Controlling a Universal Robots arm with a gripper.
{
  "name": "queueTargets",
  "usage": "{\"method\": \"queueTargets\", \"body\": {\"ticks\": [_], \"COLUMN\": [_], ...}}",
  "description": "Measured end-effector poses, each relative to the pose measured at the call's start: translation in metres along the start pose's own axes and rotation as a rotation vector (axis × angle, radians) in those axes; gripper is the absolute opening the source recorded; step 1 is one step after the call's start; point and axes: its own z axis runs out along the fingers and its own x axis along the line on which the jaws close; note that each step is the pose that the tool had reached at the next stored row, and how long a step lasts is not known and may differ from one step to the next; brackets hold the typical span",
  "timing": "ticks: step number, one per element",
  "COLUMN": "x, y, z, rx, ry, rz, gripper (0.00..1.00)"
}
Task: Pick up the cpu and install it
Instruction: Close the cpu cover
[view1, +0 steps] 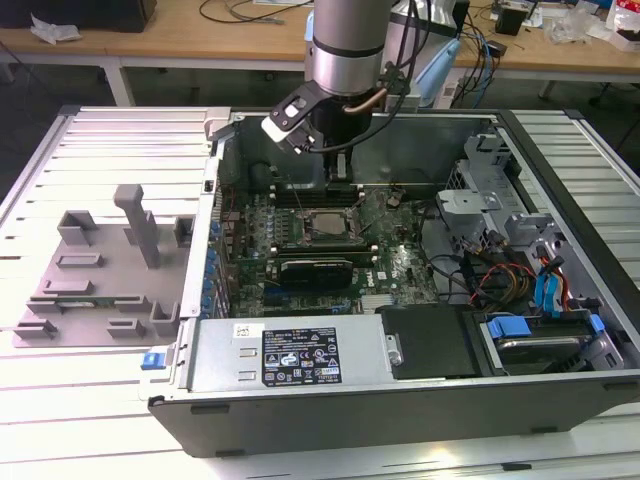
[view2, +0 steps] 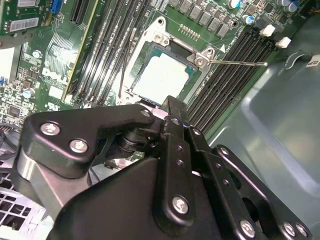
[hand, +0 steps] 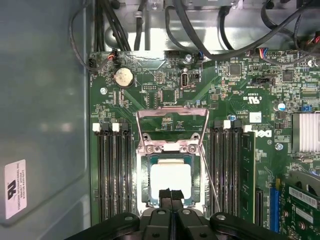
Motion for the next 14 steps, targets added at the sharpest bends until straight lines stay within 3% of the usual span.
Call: {"method": "queueTargets", "body": {"ticks": [10,14], "x": [0.0004,0.0004], "y": [0.0001,0.0014], "z": [-0.0182,-0.0183], "rx": [0.0001,0.0], "ry": [0.0,0.0], "rz": [0.0,0.0], "gripper": [0.11,0.11]}}
